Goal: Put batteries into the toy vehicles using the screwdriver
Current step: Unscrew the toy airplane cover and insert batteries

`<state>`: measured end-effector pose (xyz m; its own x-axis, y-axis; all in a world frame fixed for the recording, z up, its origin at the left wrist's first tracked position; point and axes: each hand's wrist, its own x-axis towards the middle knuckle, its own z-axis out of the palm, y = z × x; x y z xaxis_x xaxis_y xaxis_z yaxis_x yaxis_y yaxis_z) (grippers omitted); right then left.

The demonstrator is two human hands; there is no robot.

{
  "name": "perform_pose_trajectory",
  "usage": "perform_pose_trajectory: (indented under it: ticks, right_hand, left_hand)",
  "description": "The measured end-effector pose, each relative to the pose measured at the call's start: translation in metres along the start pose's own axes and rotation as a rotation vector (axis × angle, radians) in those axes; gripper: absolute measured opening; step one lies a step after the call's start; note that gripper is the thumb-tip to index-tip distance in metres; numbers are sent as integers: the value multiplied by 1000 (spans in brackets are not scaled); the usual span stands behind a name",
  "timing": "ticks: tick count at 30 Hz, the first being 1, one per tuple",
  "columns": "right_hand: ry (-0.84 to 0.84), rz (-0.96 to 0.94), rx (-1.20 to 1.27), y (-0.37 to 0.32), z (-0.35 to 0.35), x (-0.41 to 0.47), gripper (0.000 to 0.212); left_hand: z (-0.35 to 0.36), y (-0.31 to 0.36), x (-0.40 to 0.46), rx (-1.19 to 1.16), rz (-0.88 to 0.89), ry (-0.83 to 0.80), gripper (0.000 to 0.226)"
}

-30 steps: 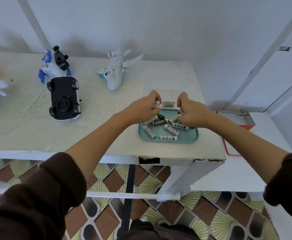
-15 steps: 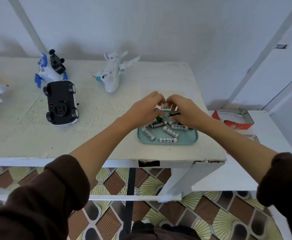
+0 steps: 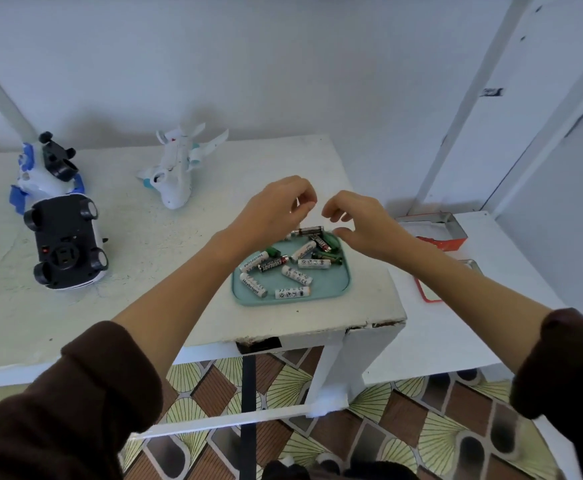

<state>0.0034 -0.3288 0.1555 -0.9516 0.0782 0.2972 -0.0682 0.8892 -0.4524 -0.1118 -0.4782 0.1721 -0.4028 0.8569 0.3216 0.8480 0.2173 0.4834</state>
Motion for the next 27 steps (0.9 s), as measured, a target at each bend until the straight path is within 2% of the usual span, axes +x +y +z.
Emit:
perform_pose_trajectory:
  ticks: [10, 18, 27]
  right_hand:
    - [-29, 1, 1, 61, -49, -32, 20]
    - [-33, 206, -36, 176, -131, -107, 18]
    - [-58, 361, -29, 295, -181, -161, 16]
  left_hand:
    - [46, 53, 59, -17, -47, -6, 9]
    - [144, 129, 145, -56, 20, -21, 10]
    - [272, 161, 211, -97, -63, -230, 8]
